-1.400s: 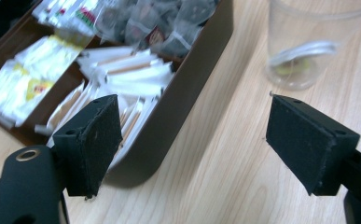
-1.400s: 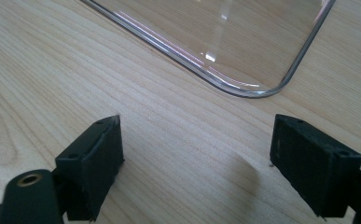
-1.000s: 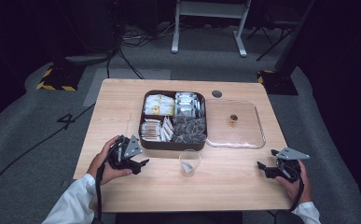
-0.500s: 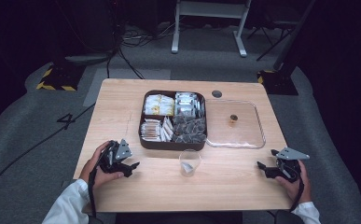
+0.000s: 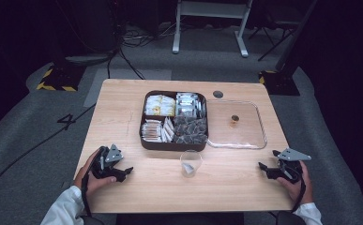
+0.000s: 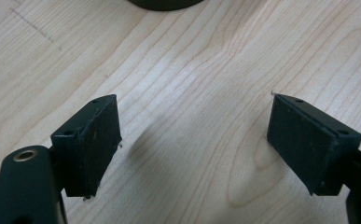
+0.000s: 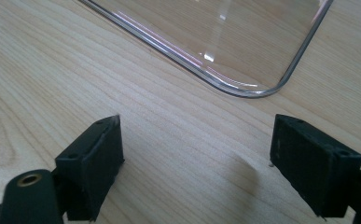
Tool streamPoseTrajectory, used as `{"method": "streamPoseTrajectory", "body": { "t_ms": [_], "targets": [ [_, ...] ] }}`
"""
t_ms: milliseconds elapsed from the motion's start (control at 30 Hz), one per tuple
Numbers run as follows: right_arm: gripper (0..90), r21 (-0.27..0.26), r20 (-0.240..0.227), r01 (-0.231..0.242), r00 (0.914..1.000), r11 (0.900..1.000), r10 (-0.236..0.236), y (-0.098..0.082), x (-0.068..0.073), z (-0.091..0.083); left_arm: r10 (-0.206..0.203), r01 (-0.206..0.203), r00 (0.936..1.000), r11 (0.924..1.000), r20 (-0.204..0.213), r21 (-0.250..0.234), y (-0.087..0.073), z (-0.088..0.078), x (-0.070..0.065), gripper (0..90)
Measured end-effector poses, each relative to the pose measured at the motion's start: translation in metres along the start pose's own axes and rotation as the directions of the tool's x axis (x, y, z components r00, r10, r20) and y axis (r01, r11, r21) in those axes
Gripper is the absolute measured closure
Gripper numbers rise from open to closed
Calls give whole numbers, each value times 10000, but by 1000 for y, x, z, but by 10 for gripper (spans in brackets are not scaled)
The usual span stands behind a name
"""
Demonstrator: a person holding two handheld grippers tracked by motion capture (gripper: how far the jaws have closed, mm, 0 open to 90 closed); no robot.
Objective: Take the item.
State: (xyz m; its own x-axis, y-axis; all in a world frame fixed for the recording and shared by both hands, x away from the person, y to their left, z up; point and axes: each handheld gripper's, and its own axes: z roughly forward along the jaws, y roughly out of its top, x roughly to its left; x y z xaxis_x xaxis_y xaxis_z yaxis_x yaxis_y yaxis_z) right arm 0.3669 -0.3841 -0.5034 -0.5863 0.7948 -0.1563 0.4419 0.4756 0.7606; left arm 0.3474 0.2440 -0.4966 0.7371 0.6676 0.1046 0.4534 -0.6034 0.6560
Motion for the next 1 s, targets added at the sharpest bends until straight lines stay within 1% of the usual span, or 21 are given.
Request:
{"method": "streamPoseTrajectory", "body": {
  "t_ms": [67,133,167,200,267,300,600,700,1000],
  "targets": [
    [175,2,-2,-1,10000,10000,1,0,0,0,-222,223,9997,9996,103,-162,-4,-1,2,176],
    [175,-3,6,11,10000,10000,-11,0,0,0,-640,651,9975,9972,312,-367,-10,-1,4,176],
    [176,-4,13,44,10000,10000,-44,0,0,0,-866,885,9953,9952,430,-424,-12,-1,6,174],
    [176,-10,15,53,10000,10000,-53,0,0,0,-1246,1269,9907,9911,546,-411,-14,-1,8,175],
    [177,-24,3,59,10000,10000,-59,0,0,0,-1175,1194,9919,9921,486,-384,-16,-2,8,167],
    [178,-9,-10,51,10000,10000,-51,0,0,0,-1250,1271,9909,9911,508,-400,-16,-2,8,166],
    [178,-27,-9,88,10000,10000,-88,0,0,0,-1208,1227,9915,9917,478,-379,-17,-3,8,165],
    [177,-31,48,103,9999,9999,-103,0,1,-1,-1248,1270,9907,9911,547,-391,-17,-2,8,162],
    [177,-28,22,94,10000,10000,-94,0,1,0,-1257,1280,9905,9910,551,-390,-16,-2,9,160]
  ]
}}
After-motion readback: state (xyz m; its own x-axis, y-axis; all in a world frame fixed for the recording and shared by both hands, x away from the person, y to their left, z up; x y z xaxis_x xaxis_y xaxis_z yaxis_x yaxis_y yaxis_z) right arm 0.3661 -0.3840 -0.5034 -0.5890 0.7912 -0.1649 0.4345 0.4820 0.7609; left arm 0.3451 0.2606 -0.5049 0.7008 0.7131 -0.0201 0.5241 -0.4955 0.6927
